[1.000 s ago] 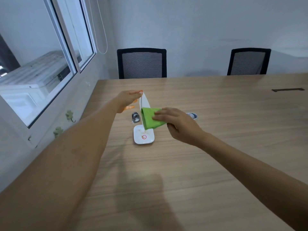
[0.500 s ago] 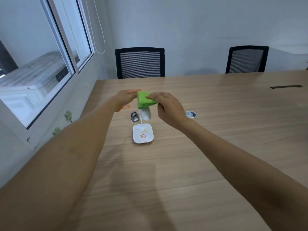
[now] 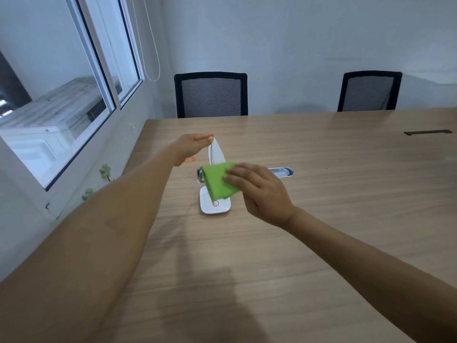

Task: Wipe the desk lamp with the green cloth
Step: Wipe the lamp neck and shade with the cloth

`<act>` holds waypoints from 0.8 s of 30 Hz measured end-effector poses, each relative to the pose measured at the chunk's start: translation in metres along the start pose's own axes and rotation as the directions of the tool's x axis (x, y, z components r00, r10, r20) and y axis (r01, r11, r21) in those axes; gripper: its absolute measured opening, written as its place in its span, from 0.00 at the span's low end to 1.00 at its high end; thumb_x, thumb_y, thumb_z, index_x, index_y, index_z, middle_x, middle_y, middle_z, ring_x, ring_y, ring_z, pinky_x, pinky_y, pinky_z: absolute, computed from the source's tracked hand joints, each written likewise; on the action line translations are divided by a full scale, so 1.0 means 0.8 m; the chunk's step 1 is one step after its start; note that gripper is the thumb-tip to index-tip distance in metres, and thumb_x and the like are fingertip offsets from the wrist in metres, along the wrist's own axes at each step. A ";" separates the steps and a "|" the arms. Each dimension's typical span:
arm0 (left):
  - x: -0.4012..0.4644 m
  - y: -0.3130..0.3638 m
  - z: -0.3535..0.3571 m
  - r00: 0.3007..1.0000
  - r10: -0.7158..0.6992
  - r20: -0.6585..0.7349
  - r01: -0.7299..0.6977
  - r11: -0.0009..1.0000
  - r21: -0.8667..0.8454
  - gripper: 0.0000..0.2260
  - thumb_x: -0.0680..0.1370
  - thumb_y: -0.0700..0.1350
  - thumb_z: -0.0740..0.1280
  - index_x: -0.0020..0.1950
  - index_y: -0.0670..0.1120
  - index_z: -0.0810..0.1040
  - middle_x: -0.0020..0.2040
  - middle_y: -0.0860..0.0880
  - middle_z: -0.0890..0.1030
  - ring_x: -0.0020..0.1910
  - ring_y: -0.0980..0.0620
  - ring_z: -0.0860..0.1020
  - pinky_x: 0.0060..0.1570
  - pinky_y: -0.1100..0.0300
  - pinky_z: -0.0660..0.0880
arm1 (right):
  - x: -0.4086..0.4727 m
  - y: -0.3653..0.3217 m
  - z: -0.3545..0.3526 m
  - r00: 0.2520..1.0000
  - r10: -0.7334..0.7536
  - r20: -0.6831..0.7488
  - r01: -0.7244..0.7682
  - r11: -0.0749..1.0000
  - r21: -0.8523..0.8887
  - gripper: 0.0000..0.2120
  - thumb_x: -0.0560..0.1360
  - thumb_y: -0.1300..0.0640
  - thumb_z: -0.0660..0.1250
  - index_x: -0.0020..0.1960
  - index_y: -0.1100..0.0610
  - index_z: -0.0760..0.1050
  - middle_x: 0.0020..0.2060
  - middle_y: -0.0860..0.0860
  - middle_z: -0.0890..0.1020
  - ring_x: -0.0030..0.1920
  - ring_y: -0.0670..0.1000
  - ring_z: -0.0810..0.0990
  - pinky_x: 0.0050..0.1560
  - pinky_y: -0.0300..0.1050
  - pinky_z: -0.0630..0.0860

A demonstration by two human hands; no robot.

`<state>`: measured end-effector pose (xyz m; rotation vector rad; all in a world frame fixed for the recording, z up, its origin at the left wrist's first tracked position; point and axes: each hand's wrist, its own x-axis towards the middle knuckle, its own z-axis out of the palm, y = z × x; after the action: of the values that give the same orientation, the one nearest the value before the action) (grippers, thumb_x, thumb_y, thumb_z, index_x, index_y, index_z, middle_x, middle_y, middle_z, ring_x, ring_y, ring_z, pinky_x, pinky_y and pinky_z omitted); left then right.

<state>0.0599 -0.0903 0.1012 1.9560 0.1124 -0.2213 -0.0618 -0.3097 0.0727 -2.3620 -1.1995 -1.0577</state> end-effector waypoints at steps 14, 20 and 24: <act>-0.006 0.002 0.001 1.000 0.005 -0.002 -0.005 0.999 0.043 0.19 0.75 0.57 0.66 0.65 0.59 0.74 0.71 0.53 0.70 0.70 0.48 0.67 0.64 0.52 0.68 | 0.006 0.002 0.012 0.983 0.055 0.175 -0.065 0.997 0.048 0.22 0.70 0.67 0.54 0.58 0.59 0.80 0.56 0.56 0.83 0.58 0.60 0.80 0.55 0.54 0.79; -0.010 0.006 0.000 1.000 0.000 -0.011 0.001 0.999 0.048 0.19 0.75 0.58 0.65 0.66 0.58 0.74 0.70 0.54 0.70 0.70 0.49 0.67 0.63 0.52 0.68 | -0.008 0.000 -0.004 0.995 -0.055 0.083 0.050 0.997 0.050 0.20 0.72 0.68 0.56 0.58 0.59 0.80 0.57 0.56 0.83 0.59 0.59 0.80 0.57 0.53 0.78; -0.011 0.008 0.003 1.000 0.000 -0.023 0.001 0.999 0.047 0.19 0.75 0.57 0.66 0.66 0.57 0.74 0.70 0.54 0.72 0.70 0.50 0.67 0.66 0.50 0.67 | 0.029 0.027 0.005 0.990 0.136 0.047 -0.137 0.990 0.021 0.22 0.68 0.69 0.56 0.58 0.60 0.79 0.56 0.57 0.83 0.57 0.59 0.80 0.56 0.52 0.78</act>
<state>0.0524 -0.0948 0.1075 2.0054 0.1236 -0.2037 -0.0341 -0.3071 0.0881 -2.4225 -1.0429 -0.9448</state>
